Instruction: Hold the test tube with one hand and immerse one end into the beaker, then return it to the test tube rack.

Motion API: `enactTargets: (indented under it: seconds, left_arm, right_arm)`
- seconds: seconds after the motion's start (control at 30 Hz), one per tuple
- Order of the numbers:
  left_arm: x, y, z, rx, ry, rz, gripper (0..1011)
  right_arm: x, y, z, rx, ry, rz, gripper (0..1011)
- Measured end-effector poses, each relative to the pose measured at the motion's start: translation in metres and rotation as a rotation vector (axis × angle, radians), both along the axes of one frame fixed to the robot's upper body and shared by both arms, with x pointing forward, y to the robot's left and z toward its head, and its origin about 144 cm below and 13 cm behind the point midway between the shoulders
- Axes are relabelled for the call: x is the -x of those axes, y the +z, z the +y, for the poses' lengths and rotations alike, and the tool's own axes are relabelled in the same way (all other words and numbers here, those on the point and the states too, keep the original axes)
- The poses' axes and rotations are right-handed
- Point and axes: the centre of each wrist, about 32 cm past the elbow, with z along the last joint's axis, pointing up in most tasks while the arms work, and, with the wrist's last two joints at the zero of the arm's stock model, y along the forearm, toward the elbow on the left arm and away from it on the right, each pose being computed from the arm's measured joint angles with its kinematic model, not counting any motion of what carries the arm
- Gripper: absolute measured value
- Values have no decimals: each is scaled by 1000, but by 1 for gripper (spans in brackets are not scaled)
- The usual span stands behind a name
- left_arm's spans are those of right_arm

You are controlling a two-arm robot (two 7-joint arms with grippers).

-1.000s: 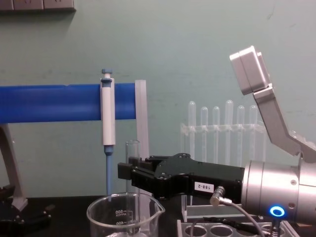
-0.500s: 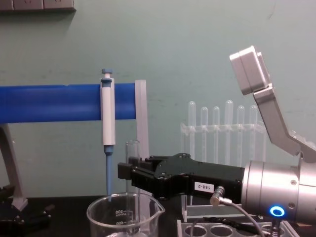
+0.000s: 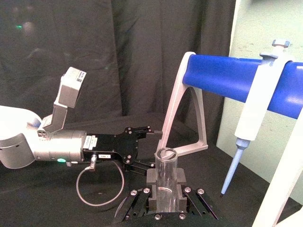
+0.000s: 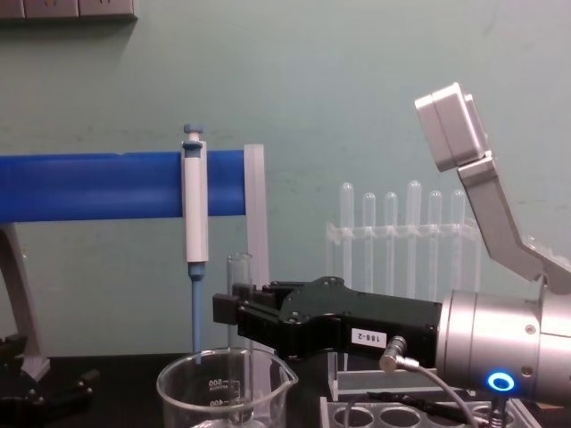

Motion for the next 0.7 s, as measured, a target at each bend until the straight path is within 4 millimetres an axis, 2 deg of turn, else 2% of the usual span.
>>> enactTargets:
  seconds: [0.7]
  left_arm:
    - [0,0,0,0,0,0,1000]
  right_arm:
    - [0,0,0,0,0,0,225]
